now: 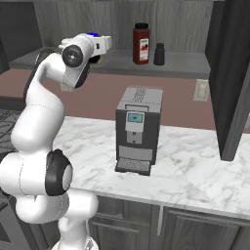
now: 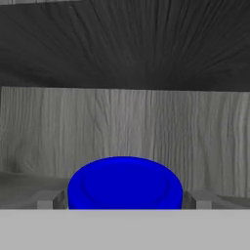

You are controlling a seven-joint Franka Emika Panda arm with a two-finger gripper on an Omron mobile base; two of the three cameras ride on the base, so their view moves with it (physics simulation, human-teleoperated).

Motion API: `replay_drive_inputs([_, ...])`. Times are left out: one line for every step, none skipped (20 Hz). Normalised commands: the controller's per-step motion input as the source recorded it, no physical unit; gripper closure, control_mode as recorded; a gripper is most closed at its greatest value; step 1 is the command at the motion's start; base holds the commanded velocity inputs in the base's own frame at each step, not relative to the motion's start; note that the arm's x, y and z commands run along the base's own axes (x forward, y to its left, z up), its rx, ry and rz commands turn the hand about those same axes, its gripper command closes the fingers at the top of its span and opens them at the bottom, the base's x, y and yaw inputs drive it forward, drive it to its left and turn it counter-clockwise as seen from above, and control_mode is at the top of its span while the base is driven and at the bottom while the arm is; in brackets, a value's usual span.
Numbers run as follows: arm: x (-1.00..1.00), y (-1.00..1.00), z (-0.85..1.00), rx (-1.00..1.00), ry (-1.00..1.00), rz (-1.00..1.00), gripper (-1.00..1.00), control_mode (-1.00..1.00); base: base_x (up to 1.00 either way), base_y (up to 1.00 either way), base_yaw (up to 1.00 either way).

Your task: Collect the paprika, mayonnaise, and shaker from the cabinet and place them next to the stove.

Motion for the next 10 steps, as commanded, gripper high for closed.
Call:
replay_drive_inputs([-0.47, 0.0, 0.0, 0.0, -0.09, 0.0, 1.0, -1.0, 0.0, 0.0, 0.0])
replay_drive_inputs([-0.5, 0.0, 0.0, 0.0, -0.1, 0.0, 1.0, -1.0, 0.0, 0.0, 0.0])
replay_drive_inputs([-0.5, 0.0, 0.0, 0.0, -0.1, 0.0, 1.0, -1.0, 0.0, 0.0, 0.0])
replay_drive_inputs([-0.5, 0.02, 0.0, 0.0, -0.1, 0.0, 1.0, -1.0, 0.0, 0.0, 0.0])
replay_drive_inputs([-0.49, 0.05, 0.0, 0.0, -0.09, 0.01, 1.0, -1.0, 0.0, 0.0, 0.0])
replay_drive_inputs([-0.42, 0.1, 0.0, 0.0, -0.07, 0.01, 1.0, -1.0, 0.0, 0.0, 0.0])
replay_drive_inputs([-0.39, 0.13, 0.0, 0.0, -0.05, 0.02, 1.0, -1.0, 0.0, 0.0, 0.0])
replay_drive_inputs([-0.38, 0.11, 0.0, 0.0, -0.05, 0.02, 1.0, -1.0, 0.0, 0.0, 0.0])
replay_drive_inputs([-0.36, 0.11, -0.01, 0.0, -0.05, 0.03, 1.0, -1.0, 0.0, 0.0, 0.0])
replay_drive_inputs([-0.34, 0.14, -0.02, 0.0, -0.04, 0.03, 1.0, -1.0, 0.0, 0.0, 0.0])
